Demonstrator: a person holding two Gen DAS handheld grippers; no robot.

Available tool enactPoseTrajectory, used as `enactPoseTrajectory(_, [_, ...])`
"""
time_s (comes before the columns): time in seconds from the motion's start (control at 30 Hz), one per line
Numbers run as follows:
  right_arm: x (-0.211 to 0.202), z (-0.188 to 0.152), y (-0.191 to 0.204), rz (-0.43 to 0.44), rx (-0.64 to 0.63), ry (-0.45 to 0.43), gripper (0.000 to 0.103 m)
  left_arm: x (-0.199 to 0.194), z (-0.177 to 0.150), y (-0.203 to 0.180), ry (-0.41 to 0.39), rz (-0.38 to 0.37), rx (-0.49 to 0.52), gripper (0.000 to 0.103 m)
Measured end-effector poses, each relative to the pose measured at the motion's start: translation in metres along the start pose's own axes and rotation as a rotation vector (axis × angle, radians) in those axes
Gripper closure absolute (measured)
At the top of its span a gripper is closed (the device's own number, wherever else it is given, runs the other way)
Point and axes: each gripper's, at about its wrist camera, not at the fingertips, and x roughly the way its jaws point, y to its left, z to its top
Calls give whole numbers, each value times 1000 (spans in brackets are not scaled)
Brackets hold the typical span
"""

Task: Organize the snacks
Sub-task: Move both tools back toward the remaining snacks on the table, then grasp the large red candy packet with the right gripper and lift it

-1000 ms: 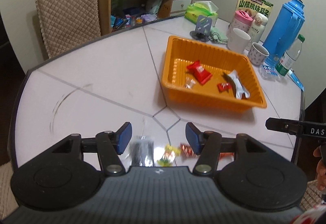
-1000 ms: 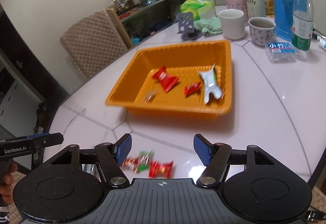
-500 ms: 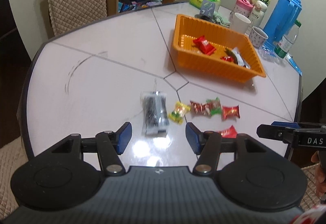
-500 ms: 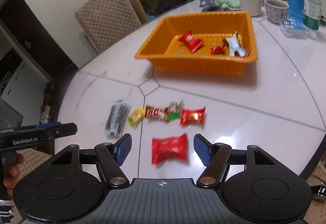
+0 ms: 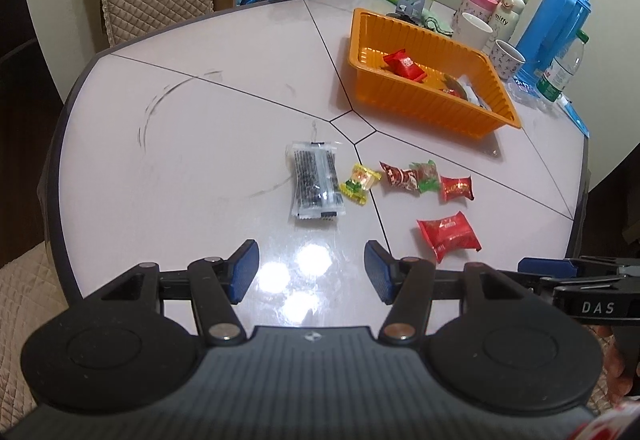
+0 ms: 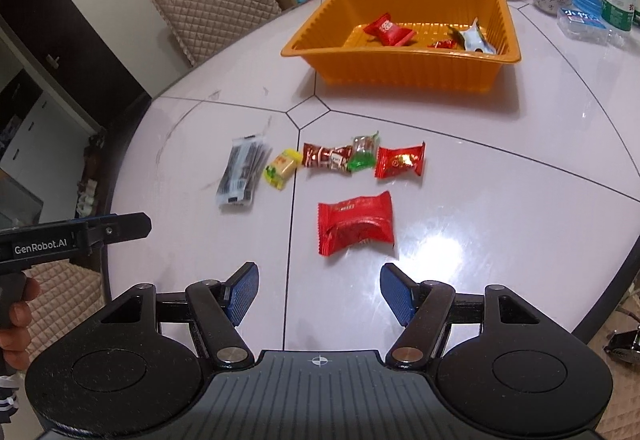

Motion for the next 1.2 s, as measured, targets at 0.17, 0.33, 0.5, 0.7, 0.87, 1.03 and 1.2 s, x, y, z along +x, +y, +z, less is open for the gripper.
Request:
enactPoseTrajectory(0.17, [4,-4,1,5,-20,6,36,2,-5,0,9,2,-2,48])
enactPoseTrajectory(0.33, [13,-6,-4,-21,-50,6,36,5,-9,-1,10,14,-9,48])
enactPoseTrajectory(0.5, [21,-2,-16,-20,-26,-19,36,11,-10,-2,6,38,-10,48])
enactPoseTrajectory(0.7, [33,7,-26,-24,1,-52,36,21,-8,-2,8,60,-23,48])
enactPoseTrajectory(0.87, [49,16,-29,-36,4,-54,36,28,-5,-1,10,81,-27,48])
enactPoseTrajectory(1.03, [64,19,-26,-59,-25,-51,36,36,-2,0,14,99,-29,48])
enactPoseTrajectory(1.2, [73,19,-19,-71,-77,-50,36,42,-1,1,18,105,-29,48])
